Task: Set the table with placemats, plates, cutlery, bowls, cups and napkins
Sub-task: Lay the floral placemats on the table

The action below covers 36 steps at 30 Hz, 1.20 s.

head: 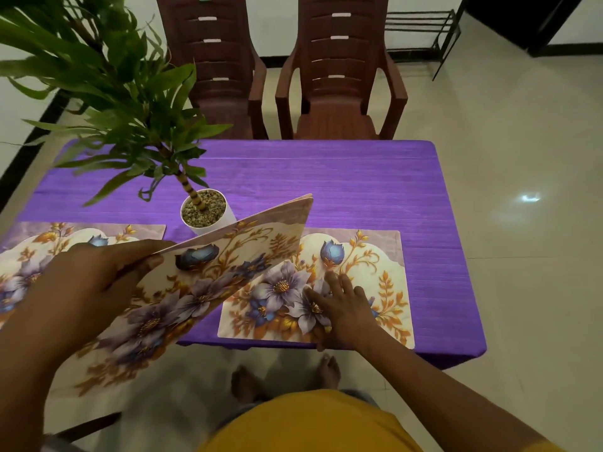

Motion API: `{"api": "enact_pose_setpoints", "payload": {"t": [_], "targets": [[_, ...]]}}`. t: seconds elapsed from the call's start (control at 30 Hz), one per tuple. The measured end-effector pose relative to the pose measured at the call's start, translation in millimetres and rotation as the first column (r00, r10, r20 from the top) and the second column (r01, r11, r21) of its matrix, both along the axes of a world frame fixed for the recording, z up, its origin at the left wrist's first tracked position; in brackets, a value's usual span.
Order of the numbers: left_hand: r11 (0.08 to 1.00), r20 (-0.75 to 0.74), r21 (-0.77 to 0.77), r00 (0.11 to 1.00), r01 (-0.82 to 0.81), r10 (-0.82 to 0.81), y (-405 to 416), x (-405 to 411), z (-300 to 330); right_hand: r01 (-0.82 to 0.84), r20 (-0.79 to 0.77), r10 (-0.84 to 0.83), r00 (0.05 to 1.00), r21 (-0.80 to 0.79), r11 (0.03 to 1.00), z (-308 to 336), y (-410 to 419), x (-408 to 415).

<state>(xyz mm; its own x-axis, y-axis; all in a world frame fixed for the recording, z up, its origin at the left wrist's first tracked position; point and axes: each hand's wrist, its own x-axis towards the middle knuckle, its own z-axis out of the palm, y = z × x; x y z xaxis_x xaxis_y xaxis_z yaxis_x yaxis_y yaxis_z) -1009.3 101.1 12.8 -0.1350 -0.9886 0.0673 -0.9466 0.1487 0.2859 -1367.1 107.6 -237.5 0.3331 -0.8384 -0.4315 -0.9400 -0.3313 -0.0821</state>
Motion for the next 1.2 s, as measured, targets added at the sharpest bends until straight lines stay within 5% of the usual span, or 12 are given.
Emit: {"api": "enact_pose_setpoints", "payload": {"t": [0.9, 1.2], "targets": [[1.000, -0.116, -0.020, 0.993, -0.011, 0.009, -7.1, 6.3, -7.9, -0.005, 0.031, 0.006, 0.999, -0.018, 1.000, -8.9, 2.7, -12.6], [1.000, -0.052, -0.001, 0.999, -0.002, 0.002, -13.7, 1.1, -7.0, -0.016, 0.046, 0.017, 0.999, -0.024, 1.000, -5.3, -0.2, -12.5]]}}
